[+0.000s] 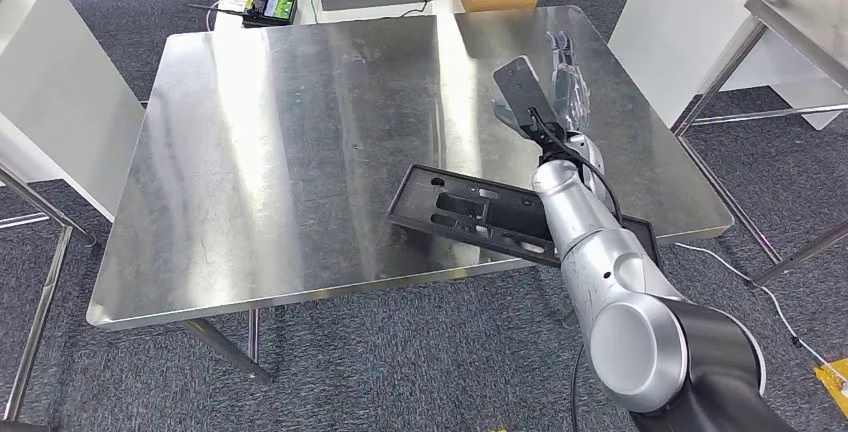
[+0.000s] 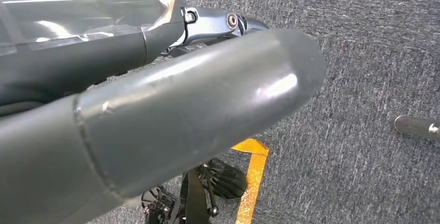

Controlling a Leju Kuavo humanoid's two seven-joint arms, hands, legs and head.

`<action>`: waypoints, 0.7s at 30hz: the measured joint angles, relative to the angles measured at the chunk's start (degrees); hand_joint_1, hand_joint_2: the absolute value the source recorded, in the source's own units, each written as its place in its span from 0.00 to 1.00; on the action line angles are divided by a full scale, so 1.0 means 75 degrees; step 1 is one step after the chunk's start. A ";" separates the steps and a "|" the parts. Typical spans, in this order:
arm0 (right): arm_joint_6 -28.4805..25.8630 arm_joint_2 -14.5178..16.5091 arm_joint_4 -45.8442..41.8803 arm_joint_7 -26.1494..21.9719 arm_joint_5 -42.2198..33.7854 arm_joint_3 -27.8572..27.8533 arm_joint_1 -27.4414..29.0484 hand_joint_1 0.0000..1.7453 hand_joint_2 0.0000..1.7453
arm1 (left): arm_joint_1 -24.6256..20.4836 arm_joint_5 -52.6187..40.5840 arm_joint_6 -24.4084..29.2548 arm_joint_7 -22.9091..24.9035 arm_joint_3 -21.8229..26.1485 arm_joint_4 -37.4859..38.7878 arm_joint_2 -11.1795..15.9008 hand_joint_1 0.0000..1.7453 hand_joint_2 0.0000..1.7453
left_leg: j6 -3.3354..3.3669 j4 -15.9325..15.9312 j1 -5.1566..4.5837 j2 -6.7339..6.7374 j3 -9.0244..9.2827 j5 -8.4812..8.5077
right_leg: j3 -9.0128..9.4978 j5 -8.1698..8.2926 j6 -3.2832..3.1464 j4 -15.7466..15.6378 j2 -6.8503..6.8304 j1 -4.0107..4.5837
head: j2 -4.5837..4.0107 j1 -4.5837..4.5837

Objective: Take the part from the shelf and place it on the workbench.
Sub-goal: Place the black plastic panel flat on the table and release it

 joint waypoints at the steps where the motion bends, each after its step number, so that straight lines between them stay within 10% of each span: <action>1: -0.0076 -0.0001 -0.0002 -0.0037 -0.0067 0.0004 0.0044 0.00 1.00 | 0.0000 -0.0013 -0.0012 -0.0006 -0.0001 0.0000 0.0000 0.00 0.00 | 0.0000 0.0000 0.0000 0.0000 0.0000 0.0000 | 0.0000 0.0000 0.0000 0.0000 0.0000 0.0000 | 0.0001 0.0000; 13: -0.0341 0.0053 -0.0744 -0.1815 -0.2203 0.0413 0.1491 0.00 1.00 | 0.0000 -0.0026 -0.0081 -0.0069 0.0053 0.0000 -0.0003 0.00 0.00 | 0.0000 0.0000 0.0001 -0.0002 0.0000 0.0000 | 0.0000 -0.0001 -0.0001 -0.0001 -0.0001 0.0001 | -0.0001 -0.0001; 21: -0.0692 -0.0034 -0.4954 -0.2595 -0.4347 0.1938 0.4723 0.00 1.00 | 0.0014 0.0343 -0.0137 -0.0641 0.0396 -0.0001 -0.0121 0.00 0.00 | -0.0014 0.0000 -0.0001 -0.0021 0.0002 -0.0031 | -0.0062 -0.0037 0.0000 -0.0005 -0.0014 -0.0001 | -0.0001 0.0000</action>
